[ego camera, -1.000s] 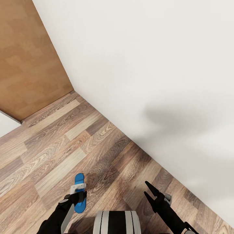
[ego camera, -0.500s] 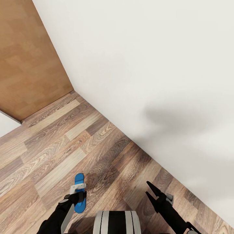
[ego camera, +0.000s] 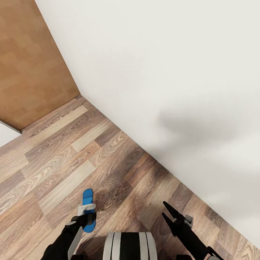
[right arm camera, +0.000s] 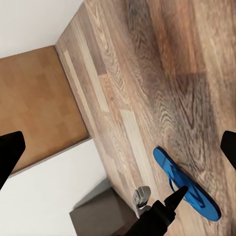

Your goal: In the bedroom, move the book from the bed onto either nightstand, and place the two sandals side by side next to the bed.

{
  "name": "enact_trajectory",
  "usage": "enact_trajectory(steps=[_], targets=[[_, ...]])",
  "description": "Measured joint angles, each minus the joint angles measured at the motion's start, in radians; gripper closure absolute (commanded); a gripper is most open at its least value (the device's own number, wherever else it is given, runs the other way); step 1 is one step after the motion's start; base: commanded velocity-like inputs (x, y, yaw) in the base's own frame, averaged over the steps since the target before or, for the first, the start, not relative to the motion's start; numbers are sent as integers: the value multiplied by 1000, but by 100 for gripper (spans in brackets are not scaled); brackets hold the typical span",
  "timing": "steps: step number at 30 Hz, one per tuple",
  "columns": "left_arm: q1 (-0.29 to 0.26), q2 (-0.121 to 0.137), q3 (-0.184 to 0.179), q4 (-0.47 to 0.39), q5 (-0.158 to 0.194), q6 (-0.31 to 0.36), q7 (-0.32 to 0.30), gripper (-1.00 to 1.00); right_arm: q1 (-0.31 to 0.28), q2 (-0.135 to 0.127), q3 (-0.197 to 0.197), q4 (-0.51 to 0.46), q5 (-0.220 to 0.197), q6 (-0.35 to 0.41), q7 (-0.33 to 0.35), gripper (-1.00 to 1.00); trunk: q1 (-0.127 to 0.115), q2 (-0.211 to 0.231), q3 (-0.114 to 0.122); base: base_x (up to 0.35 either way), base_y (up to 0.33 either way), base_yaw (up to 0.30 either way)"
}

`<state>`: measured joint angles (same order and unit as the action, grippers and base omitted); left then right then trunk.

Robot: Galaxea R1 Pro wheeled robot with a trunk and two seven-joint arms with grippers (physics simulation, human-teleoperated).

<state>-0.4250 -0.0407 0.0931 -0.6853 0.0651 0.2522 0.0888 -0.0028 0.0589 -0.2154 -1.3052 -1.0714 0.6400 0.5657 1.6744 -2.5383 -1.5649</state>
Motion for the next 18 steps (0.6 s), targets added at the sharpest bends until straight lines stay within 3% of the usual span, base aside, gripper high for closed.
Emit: enact_trajectory(steps=[18], targets=[[0, 0, 0, 0, -1, -3, 3, -100, 0, 0, 0, -1, -1, 0, 0, -100, 0, 0, 0, 23, 0, 0]])
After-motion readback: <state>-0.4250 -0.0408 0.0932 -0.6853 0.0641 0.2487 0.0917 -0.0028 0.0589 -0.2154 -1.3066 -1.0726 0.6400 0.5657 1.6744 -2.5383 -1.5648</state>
